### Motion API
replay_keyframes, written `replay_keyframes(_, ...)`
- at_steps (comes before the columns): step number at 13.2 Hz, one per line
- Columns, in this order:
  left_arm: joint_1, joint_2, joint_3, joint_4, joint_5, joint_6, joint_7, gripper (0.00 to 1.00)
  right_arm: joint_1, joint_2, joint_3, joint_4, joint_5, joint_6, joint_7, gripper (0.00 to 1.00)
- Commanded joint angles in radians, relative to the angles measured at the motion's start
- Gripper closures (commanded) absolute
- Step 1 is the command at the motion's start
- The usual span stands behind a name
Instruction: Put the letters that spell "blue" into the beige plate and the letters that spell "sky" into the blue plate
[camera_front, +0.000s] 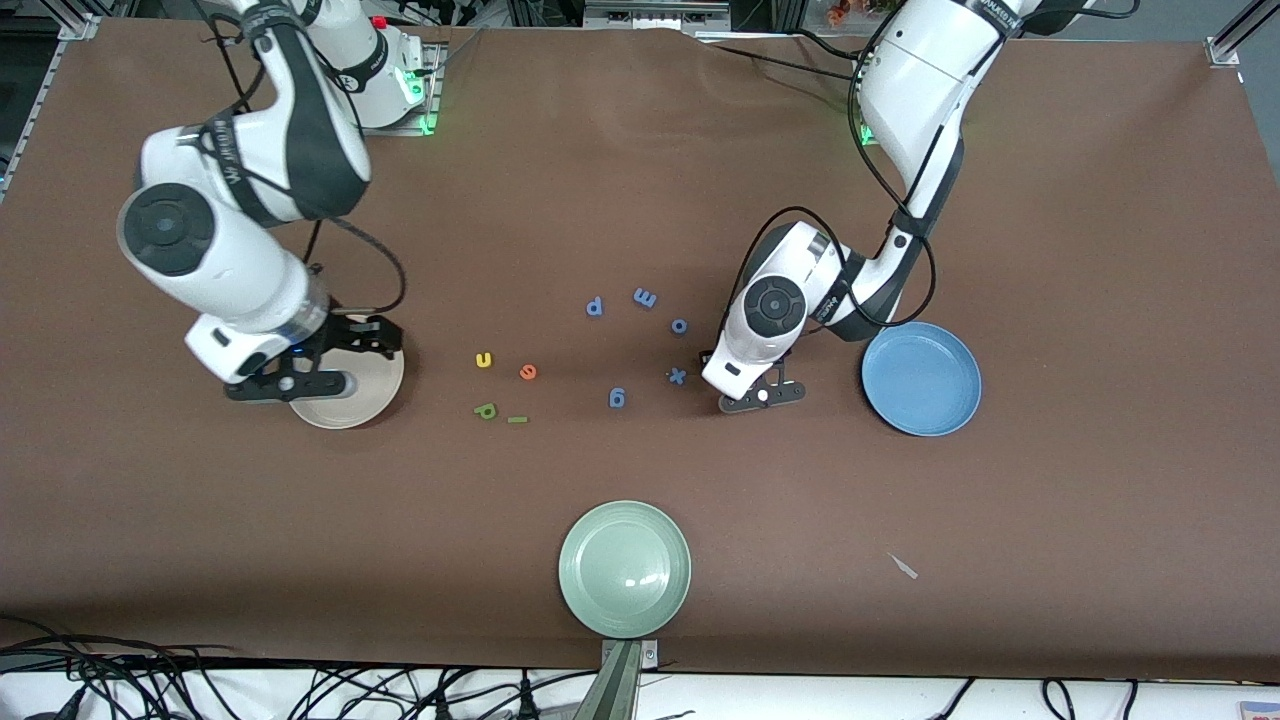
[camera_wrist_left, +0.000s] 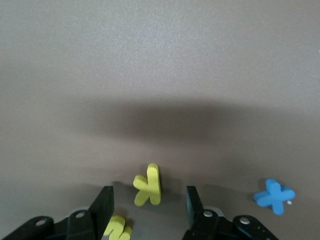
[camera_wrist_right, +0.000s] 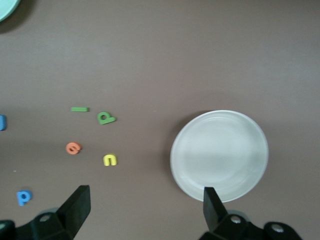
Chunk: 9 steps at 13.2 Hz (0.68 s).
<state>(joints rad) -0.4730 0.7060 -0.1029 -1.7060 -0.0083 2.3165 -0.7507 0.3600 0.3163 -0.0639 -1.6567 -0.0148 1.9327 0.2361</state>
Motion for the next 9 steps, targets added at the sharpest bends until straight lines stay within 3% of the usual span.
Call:
replay_keyframes(1, -0.001, -0.016, 0.003, -0.037, 0.027, 0.037, -0.021, 0.41, 0.028, 0.052, -0.005, 0.009, 0.047, 0.029, 0.034, 0.00)
replay_keyframes(3, -0.001, -0.016, 0.003, -0.038, 0.027, 0.035, -0.024, 0.63, 0.034, 0.070, 0.018, -0.043, 0.114, 0.124, 0.054, 0.00)
replay_keyframes(6, -0.003, -0.029, 0.003, -0.037, 0.027, 0.012, -0.022, 0.98, 0.019, 0.076, 0.100, -0.242, 0.101, 0.456, 0.123, 0.00)
replay_keyframes(8, 0.002, -0.060, 0.005, -0.015, 0.027, -0.054, -0.006, 1.00, -0.074, 0.086, 0.218, -0.343, 0.054, 0.602, 0.124, 0.00)
replay_keyframes(9, 0.013, -0.088, 0.009, -0.012, 0.028, -0.101, 0.022, 1.00, -0.096, 0.084, 0.236, -0.394, -0.006, 0.656, 0.126, 0.00)
